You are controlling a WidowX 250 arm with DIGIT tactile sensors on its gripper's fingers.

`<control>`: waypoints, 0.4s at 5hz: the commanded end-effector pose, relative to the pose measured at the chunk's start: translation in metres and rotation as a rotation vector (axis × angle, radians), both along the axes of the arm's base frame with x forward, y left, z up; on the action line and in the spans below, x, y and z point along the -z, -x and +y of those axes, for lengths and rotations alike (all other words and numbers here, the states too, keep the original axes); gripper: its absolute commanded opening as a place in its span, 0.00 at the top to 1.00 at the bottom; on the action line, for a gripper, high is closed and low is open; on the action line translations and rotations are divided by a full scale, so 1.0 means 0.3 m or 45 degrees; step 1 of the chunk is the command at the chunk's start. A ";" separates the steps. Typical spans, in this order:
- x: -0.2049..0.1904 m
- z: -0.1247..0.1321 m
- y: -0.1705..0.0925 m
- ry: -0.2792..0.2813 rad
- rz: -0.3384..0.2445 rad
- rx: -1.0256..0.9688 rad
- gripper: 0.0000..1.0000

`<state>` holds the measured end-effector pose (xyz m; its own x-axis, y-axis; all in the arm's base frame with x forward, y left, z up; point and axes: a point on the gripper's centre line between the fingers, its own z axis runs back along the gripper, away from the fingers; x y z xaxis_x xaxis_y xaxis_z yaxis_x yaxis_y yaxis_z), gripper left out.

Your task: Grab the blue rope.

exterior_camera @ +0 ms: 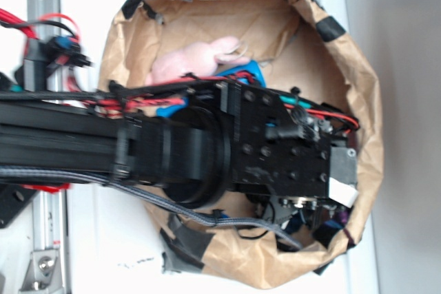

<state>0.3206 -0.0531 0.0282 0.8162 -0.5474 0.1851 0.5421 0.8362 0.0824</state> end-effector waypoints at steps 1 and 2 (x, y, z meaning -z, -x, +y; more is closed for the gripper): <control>0.025 -0.079 -0.040 -0.035 -0.023 0.059 1.00; 0.029 -0.069 -0.024 -0.043 -0.010 0.030 1.00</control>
